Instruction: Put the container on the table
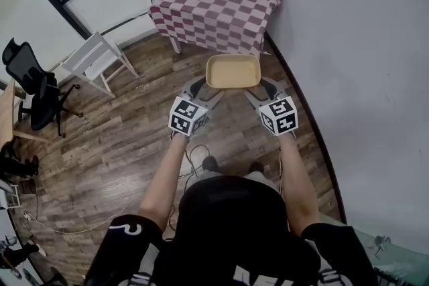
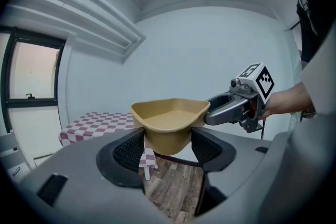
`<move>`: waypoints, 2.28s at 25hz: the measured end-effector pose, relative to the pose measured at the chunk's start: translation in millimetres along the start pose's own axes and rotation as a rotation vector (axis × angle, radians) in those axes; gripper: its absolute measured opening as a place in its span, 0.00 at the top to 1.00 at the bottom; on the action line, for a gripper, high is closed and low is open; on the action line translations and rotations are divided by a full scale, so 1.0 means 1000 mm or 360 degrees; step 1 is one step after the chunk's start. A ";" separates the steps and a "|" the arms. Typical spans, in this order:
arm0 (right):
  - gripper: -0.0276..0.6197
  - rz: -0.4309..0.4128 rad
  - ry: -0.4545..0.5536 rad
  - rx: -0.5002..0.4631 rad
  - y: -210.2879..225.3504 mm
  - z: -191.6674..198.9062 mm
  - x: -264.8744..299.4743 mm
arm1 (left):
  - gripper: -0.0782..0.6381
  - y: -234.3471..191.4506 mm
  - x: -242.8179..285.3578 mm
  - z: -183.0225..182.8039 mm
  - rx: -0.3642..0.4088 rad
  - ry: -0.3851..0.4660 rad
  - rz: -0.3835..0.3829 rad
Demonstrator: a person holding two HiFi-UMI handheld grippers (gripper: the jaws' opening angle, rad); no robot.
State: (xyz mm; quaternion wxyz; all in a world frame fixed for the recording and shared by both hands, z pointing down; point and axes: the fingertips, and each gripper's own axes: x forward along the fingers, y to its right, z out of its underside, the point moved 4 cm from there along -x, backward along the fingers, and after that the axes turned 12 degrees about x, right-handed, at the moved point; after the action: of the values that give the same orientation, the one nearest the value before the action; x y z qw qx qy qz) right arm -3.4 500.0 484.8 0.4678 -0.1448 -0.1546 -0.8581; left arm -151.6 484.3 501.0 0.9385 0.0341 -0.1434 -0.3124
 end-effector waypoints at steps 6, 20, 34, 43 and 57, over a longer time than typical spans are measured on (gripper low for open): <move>0.55 0.0018 -0.0002 0.0028 -0.019 0.005 0.010 | 0.48 -0.010 -0.016 0.011 -0.0004 0.0004 0.0023; 0.55 -0.0054 -0.0031 0.0027 -0.005 -0.007 0.049 | 0.48 -0.043 -0.002 0.020 -0.0048 -0.0020 -0.0042; 0.55 -0.0234 -0.0048 0.0001 0.079 -0.039 0.097 | 0.48 -0.081 0.074 -0.004 -0.0061 -0.0086 -0.0204; 0.55 -0.0217 -0.0025 0.0076 0.157 -0.044 0.093 | 0.49 -0.077 0.151 -0.027 0.0004 -0.0133 -0.0158; 0.55 -0.0263 -0.0038 0.0134 0.251 -0.029 0.071 | 0.49 -0.040 0.238 -0.039 -0.0004 -0.0195 -0.0169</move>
State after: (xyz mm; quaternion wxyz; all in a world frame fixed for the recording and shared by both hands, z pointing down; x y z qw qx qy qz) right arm 169.0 305.6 518.5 0.3991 -0.1219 -0.2075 -0.8847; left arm 18.9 309.4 516.3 0.9101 0.0212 -0.1982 -0.3634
